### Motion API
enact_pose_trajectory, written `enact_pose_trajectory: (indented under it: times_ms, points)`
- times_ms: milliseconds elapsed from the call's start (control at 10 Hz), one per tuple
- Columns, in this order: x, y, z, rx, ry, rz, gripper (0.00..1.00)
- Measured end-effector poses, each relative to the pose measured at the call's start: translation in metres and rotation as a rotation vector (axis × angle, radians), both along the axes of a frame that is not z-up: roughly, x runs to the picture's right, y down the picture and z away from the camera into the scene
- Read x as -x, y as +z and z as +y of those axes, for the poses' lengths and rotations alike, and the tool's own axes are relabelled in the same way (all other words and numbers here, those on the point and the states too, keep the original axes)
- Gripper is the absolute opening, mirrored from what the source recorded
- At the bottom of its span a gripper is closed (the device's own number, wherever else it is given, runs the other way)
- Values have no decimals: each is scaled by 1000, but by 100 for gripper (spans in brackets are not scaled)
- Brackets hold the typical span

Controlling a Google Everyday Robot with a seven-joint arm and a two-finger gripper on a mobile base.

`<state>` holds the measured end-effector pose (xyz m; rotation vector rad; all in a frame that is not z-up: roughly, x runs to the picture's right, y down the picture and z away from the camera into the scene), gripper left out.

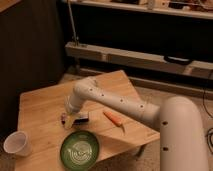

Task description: Place the eraser in the ceramic cup

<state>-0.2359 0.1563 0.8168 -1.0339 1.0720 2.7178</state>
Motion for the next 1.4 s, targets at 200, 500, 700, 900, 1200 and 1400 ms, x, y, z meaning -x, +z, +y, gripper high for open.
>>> enact_pose_trajectory:
  times_ms: [200,500,700,900,1200,1400]
  points:
    - [1,10,1,27,13,-4,65]
    - [1,17,2,52,18,-6,34]
    - [-2,18,0,57,24,-7,16]
    - [-13,11,-14,37,52,-8,1]
    - [-42,-9,-56,-10,124,-10,0]
    - [-59,-38,-95,-35,198,-71,0]
